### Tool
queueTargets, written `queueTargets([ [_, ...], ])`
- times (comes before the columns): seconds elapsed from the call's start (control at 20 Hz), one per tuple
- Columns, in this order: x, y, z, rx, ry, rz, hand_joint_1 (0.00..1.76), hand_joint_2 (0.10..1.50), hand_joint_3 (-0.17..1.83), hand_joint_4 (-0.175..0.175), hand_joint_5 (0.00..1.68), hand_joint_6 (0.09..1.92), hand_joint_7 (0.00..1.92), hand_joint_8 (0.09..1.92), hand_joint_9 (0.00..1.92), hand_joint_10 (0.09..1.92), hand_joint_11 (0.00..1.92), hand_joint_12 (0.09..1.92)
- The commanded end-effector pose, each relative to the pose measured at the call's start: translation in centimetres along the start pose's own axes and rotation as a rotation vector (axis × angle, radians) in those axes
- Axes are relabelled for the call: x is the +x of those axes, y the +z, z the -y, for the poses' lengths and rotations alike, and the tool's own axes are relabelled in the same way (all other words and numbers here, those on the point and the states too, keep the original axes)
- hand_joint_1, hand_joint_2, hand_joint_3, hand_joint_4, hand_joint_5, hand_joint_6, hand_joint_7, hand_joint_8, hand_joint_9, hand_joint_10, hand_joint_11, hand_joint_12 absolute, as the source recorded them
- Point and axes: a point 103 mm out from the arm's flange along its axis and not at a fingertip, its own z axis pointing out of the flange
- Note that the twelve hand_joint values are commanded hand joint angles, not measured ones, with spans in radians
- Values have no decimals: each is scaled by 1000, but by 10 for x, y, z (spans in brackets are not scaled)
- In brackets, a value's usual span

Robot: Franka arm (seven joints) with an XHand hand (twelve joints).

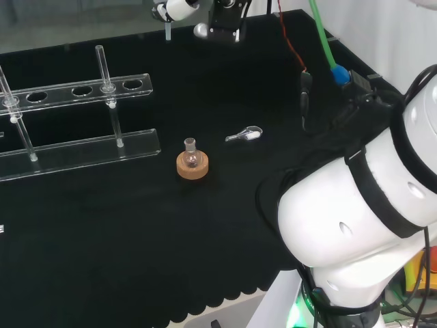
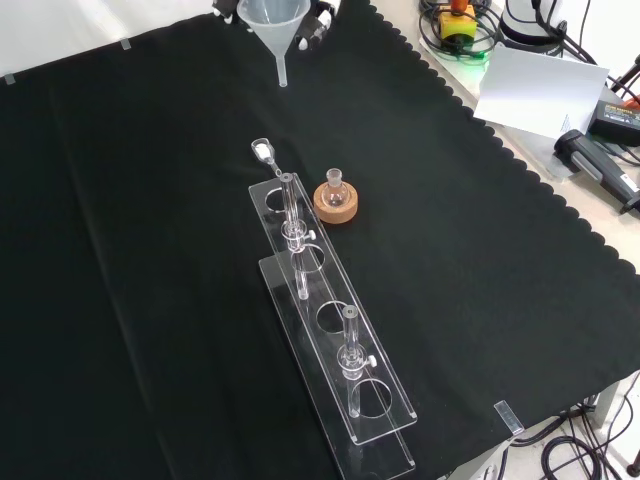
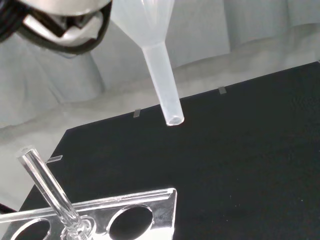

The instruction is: Pick up the funnel from the transparent funnel stand.

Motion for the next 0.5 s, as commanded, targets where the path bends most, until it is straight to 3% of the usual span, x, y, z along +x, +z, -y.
queueTargets([
  [0.05,12,-1,7,-3,24,17,887,519,695,-31,716,87,1124,496,874,338,0,1167],
  [0.5,-15,-7,14,1,68,23,887,518,703,-31,719,87,1126,492,875,335,0,1166],
])
